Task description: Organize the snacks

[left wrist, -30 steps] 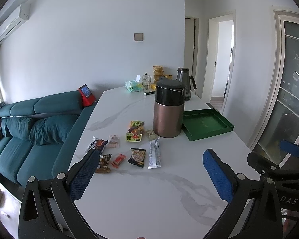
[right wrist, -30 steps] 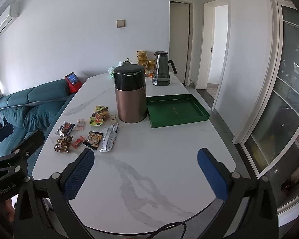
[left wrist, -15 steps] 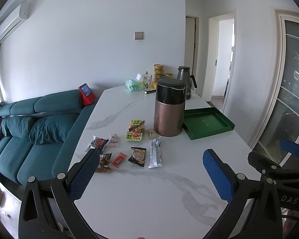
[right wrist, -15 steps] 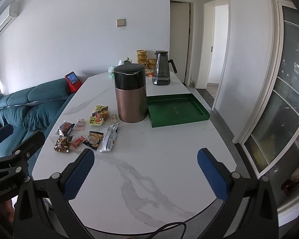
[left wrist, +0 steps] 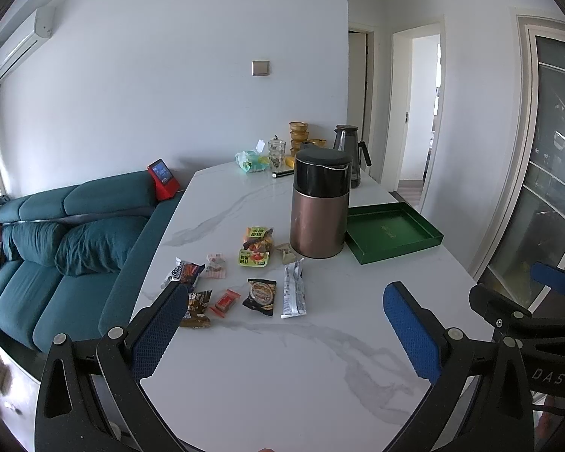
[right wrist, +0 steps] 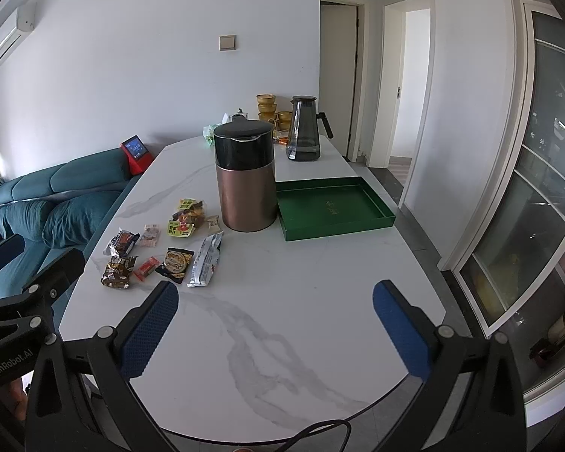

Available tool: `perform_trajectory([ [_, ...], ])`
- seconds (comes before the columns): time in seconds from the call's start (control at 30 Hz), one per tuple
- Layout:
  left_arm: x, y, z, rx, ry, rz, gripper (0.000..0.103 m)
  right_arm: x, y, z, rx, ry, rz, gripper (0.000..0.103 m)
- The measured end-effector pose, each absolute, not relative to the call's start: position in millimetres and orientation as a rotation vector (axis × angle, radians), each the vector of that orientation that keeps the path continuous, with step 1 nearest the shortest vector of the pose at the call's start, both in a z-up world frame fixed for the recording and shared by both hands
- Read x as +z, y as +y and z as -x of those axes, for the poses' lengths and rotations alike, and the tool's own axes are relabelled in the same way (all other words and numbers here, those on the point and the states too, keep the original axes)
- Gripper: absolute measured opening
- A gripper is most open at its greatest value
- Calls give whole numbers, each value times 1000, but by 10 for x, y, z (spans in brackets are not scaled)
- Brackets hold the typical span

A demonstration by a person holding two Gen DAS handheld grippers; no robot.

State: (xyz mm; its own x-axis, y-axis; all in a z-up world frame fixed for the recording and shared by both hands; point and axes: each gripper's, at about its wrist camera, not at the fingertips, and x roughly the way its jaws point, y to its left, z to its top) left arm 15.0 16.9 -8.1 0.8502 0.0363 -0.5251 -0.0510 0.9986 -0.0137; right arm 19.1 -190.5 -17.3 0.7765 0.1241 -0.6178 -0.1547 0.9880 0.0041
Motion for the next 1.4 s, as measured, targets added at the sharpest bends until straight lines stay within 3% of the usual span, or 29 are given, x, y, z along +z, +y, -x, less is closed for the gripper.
perform_trajectory([
  [1.03, -54, 124, -138, 36, 556, 16, 102, -133, -1988, -172, 140, 670, 49, 103],
  [1.4, -219, 274, -401, 64, 632, 49, 102, -245, -1934, -387, 152, 732, 68, 103],
])
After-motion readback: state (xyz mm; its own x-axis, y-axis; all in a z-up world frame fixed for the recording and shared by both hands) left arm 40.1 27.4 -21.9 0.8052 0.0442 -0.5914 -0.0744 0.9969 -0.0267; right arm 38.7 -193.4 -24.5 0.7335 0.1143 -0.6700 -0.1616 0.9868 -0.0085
